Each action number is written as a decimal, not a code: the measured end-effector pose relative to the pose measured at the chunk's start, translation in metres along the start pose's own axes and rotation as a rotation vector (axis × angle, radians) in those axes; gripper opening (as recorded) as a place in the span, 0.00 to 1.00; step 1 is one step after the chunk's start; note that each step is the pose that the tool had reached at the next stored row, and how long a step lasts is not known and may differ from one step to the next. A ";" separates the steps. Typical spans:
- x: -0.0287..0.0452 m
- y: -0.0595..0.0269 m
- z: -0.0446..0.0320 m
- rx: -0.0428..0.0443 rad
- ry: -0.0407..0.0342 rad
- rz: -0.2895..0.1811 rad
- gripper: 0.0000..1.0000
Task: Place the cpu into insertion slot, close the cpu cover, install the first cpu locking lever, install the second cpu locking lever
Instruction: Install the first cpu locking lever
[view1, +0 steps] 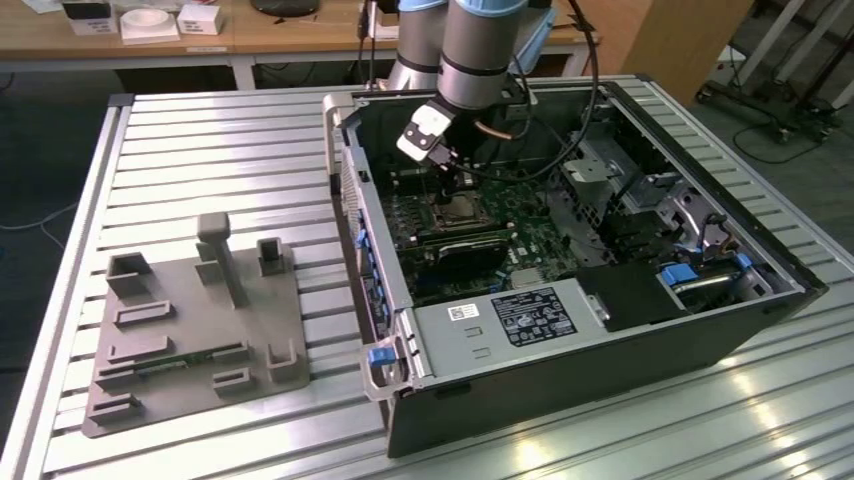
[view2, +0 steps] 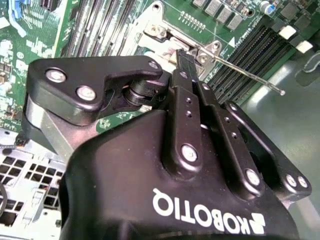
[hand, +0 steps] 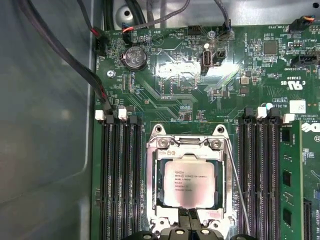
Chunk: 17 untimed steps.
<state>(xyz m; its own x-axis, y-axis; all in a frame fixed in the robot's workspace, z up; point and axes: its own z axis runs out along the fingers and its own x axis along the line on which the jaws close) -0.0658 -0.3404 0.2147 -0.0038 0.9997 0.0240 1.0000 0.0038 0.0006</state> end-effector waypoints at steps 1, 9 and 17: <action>0.0000 0.0000 -0.0016 0.0000 0.0000 -0.001 0.11; 0.0004 0.0000 -0.0168 0.0002 -0.0001 -0.008 0.11; 0.0007 -0.0024 -0.0197 0.0012 -0.0004 -0.048 0.11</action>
<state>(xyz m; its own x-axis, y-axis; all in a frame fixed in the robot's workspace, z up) -0.0682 -0.3403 0.2345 -0.0514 0.9984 0.0236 0.9987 0.0514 0.0005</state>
